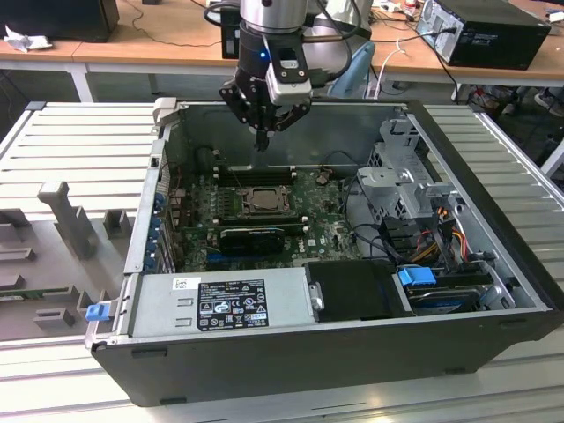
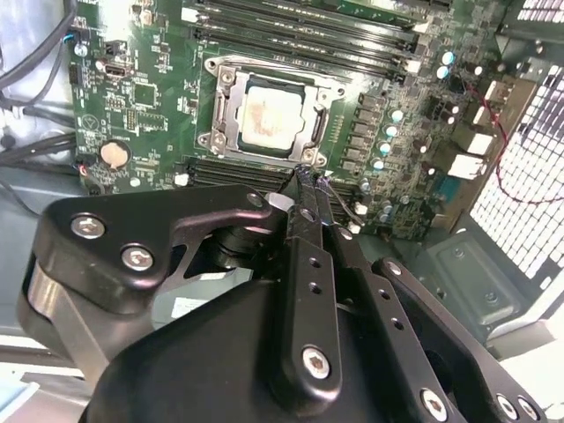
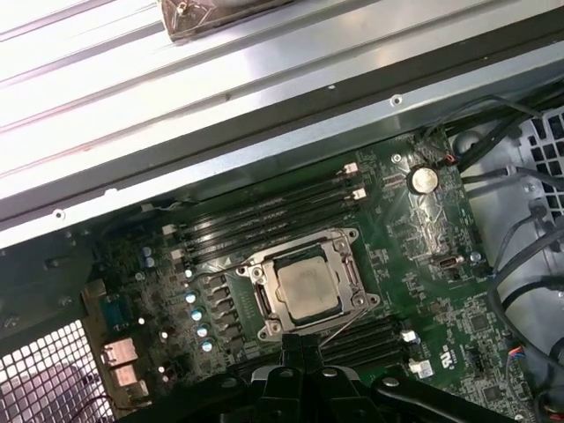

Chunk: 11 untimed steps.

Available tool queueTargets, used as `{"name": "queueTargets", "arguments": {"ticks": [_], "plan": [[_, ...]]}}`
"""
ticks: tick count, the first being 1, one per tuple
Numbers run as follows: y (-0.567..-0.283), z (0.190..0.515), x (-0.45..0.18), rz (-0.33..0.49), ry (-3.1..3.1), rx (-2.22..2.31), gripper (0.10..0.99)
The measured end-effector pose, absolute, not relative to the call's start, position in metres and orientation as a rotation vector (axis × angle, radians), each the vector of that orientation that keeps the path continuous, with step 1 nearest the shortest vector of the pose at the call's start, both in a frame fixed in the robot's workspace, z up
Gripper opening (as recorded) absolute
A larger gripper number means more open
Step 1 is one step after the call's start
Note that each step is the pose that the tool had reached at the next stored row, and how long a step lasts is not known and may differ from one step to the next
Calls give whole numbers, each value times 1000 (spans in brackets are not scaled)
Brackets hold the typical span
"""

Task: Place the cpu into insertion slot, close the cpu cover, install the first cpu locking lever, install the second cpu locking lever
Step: 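Install the first cpu locking lever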

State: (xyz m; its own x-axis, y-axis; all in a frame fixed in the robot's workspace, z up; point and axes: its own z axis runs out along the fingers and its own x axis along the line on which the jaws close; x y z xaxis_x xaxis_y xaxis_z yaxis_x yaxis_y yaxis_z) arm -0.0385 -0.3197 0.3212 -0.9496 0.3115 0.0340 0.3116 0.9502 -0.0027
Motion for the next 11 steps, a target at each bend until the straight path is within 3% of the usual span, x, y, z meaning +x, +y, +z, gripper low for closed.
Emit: {"name": "queueTargets", "arguments": {"ticks": [11], "plan": [[-320, 321, -38, 1, -3102, -179, 106]]}}
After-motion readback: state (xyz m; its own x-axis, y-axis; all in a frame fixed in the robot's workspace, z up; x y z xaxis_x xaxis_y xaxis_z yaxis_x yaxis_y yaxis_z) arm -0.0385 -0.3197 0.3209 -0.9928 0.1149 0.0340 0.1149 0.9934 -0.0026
